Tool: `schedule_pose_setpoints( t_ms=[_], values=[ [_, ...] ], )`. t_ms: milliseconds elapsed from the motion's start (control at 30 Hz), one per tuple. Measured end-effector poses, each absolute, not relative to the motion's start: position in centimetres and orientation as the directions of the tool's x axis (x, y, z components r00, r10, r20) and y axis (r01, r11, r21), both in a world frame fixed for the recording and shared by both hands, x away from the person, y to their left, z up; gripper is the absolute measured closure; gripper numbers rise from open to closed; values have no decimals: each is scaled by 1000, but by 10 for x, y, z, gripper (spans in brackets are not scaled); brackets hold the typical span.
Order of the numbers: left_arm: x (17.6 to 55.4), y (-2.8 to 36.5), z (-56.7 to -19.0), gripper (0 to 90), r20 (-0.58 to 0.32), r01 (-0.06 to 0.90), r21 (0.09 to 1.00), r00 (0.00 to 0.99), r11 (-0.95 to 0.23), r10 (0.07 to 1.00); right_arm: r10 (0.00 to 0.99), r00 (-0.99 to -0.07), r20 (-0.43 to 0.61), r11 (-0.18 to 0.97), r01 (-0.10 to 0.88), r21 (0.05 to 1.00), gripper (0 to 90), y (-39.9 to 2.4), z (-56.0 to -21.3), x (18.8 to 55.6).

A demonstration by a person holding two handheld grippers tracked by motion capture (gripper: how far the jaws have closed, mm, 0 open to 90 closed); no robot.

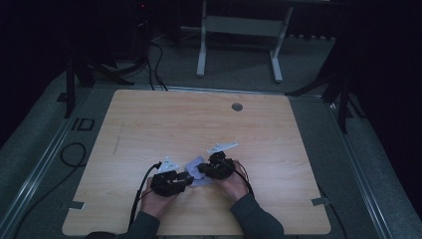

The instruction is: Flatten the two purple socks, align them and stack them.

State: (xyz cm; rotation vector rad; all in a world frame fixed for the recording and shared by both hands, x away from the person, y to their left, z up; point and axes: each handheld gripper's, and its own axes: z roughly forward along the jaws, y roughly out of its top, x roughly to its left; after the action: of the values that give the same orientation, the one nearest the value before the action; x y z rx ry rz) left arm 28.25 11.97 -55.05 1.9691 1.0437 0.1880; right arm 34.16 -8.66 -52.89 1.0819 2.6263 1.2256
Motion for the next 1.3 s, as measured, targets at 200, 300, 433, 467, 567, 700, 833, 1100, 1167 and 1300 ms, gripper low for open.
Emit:
schedule_pose_setpoints(
  t_ms=[200, 300, 433, 467, 567, 700, 833, 1100, 1167, 1300],
  values=[
    [290, 117, -558, 621, -300, 648, 725, 600, -232, 742, 613, -755, 233, 437, 570, 696, 845, -87, -527, 340],
    [291, 118, -559, 610, -313, 659, 720, 588, -218, 746, 613, -755, 235, 432, 568, 700, 845, -88, -526, 340],
    [292, 119, -558, 608, -315, 650, 730, 594, -211, 740, 607, -760, 231, 439, 563, 700, 845, -88, -526, 340],
    [293, 118, -557, 624, -308, 645, 732, 600, -219, 738, 605, -762, 231, 442, 563, 699, 845, -88, -527, 339],
    [293, 116, -558, 732, -299, 636, 736, 614, -232, 731, 605, -763, 230, 443, 562, 699, 845, -87, -527, 339],
    [292, 113, -555, 874, -272, 617, 744, 629, -254, 728, 601, -765, 230, 446, 560, 698, 841, -87, -527, 338],
    [292, 114, -554, 885, -266, 613, 748, 629, -255, 731, 592, -768, 243, 442, 562, 700, 824, -89, -526, 338],
    [292, 116, -554, 888, -245, 619, 742, 607, -257, 756, 588, -766, 257, 412, 558, 720, 715, -96, -519, 338],
    [293, 117, -554, 888, -244, 621, 741, 603, -254, 760, 593, -763, 256, 390, 551, 738, 698, -102, -511, 338],
    [293, 118, -554, 888, -244, 622, 741, 600, -253, 762, 607, -754, 252, 358, 542, 760, 686, -114, -499, 339]
  ],
)
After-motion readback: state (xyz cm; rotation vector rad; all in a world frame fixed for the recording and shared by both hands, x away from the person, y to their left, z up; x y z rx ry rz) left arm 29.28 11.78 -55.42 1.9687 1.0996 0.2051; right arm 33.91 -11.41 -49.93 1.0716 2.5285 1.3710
